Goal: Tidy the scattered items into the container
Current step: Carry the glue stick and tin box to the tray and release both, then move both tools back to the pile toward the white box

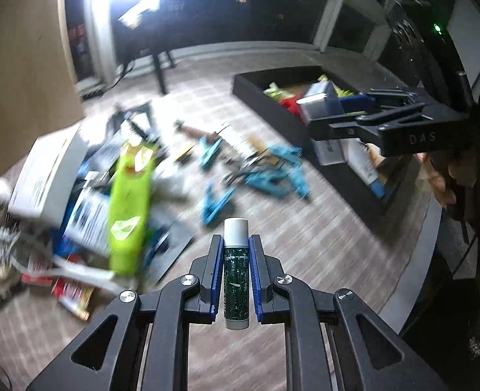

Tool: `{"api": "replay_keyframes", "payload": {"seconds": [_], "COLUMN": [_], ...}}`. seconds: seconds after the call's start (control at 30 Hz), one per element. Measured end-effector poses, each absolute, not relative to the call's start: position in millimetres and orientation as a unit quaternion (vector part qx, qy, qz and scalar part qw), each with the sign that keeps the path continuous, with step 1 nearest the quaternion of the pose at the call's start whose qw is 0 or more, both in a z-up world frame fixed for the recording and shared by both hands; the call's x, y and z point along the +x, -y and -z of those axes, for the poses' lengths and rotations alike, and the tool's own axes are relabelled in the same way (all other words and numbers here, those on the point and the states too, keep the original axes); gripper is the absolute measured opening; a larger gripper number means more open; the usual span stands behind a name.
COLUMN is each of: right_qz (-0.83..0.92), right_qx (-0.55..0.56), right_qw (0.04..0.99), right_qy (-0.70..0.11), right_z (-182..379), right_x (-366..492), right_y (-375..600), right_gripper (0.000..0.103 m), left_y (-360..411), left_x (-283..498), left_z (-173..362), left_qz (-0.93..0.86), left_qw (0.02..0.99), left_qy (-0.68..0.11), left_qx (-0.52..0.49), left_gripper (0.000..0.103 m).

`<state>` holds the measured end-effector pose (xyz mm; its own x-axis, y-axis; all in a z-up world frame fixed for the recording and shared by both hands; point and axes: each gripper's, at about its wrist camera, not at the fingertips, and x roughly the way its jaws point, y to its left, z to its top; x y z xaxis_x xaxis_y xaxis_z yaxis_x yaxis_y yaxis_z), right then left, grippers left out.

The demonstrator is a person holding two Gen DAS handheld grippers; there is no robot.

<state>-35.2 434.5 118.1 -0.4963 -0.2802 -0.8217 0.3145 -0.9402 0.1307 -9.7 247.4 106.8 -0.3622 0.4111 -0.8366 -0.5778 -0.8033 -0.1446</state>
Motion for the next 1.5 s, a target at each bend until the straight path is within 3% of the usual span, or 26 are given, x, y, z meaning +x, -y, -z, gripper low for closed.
{"api": "replay_keyframes", "payload": {"seconds": [0.4,0.63,0.7,0.73,0.83,1.23,1.5], "right_qz": [0.883,0.877,0.879,0.881,0.886,0.893,0.899], "right_qx": [0.468,0.48,0.476,0.473,0.463,0.448,0.427], "right_qw": [0.043,0.018,0.012,0.008,0.002,0.037,0.098], "right_qy": [0.024,0.034,0.028,0.023,0.015,0.021,0.024], "right_z": [-134.7,-124.5,-124.9,-126.3,-130.2,-139.1,-147.7], "right_x": [-20.6,-32.1,-34.4,-34.3,-35.4,-44.5,-59.6], "right_y": [-610.3,-672.6,-680.0,-681.1,-683.8,-657.6,-602.3], "right_gripper": [0.07,0.07,0.071,0.073,0.074,0.074,0.075], "left_y": [-385.4,-460.3,-473.8,-478.3,-487.9,-462.9,-390.0], "left_x": [-18.9,-28.3,-33.6,-35.2,-36.9,-44.7,-55.2], "left_z": [-134.3,-133.7,-134.6,-135.5,-138.3,-145.5,-151.6], "left_qz": [-0.812,-0.808,-0.808,-0.809,-0.816,-0.83,-0.85], "left_qw": [0.362,0.373,0.368,0.366,0.359,0.332,0.279], "left_qy": [-0.058,-0.071,-0.069,-0.068,-0.079,-0.08,-0.046], "left_qx": [-0.454,-0.45,-0.456,-0.456,-0.446,-0.442,-0.444], "left_gripper": [0.014,0.015,0.035,0.052,0.054,0.054,0.054]}}
